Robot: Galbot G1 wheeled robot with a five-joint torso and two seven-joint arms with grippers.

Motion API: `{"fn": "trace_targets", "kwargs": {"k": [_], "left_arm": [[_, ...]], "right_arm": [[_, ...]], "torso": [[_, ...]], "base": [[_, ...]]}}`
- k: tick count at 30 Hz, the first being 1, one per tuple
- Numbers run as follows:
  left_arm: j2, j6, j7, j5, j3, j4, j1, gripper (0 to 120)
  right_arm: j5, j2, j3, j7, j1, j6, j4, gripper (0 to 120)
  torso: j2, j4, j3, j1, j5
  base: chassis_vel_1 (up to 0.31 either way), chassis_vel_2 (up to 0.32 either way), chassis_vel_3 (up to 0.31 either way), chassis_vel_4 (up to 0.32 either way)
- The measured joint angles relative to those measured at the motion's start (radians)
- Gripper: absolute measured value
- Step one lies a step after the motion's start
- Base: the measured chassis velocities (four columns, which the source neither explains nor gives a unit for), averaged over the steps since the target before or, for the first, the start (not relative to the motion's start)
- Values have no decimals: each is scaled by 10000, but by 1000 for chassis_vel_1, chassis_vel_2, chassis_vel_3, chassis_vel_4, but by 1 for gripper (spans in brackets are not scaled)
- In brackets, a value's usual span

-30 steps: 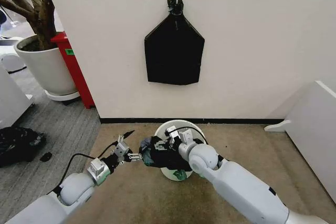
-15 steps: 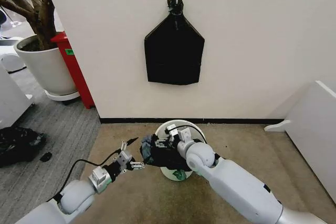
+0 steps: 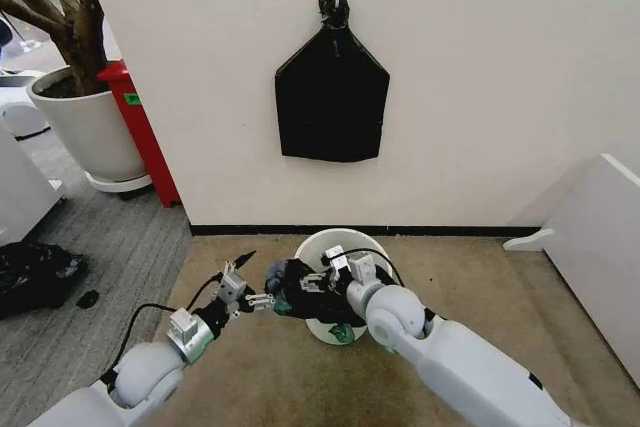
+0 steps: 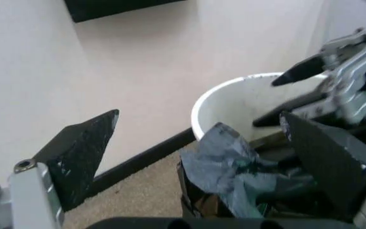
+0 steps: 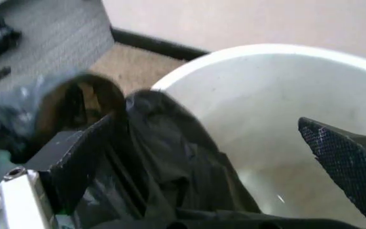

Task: Place the garbage bag over the trash bin.

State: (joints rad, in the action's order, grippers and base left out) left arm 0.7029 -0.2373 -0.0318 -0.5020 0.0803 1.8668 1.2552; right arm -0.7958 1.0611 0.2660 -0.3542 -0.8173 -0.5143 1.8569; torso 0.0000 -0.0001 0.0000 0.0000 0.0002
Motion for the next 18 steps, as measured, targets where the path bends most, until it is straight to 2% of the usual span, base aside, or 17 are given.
{"fn": "trace_targets", "kwargs": {"k": [5,8,10,13,14,16,18], "left_arm": [[139,409,755,-523,123,825,547,100],[108,647,1156,-770,229,1264,822,100],[73,986,1850,-999,408,1707,1095,100],[19,1488,3117,-1183,819,2255,1501,100],[19,1488,3117,-1183,819,2255,1501,100],[21,2166,4021,-1362,1592,2822,2073,100],[167,2747,4554,-1466,2334,3227,2712,100]], "right_arm": [[-620,-492,-1344,-198,-637,-53,949,100],[-841,-848,-1836,27,-607,-149,1164,100],[-1134,-1265,-2179,450,-174,-473,1191,100],[-1595,-1800,-2275,1142,743,-1142,1045,100],[-1595,-1800,-2275,1142,743,-1142,1045,100],[-1896,-2171,-1942,1835,1700,-1857,724,100],[-1926,-2452,-1331,2556,2513,-2142,252,100]], "torso": [[0,-1,0,0,-2],[0,-2,-1,-1,0],[0,-2,0,0,4],[0,0,0,0,-3],[0,0,0,0,-3],[1,1,0,0,-1],[0,0,0,0,1]], "base": [[0,0,0,0],[0,0,0,0],[0,0,0,0],[0,0,0,0],[0,0,0,0],[0,0,0,0],[0,0,0,0]]}}
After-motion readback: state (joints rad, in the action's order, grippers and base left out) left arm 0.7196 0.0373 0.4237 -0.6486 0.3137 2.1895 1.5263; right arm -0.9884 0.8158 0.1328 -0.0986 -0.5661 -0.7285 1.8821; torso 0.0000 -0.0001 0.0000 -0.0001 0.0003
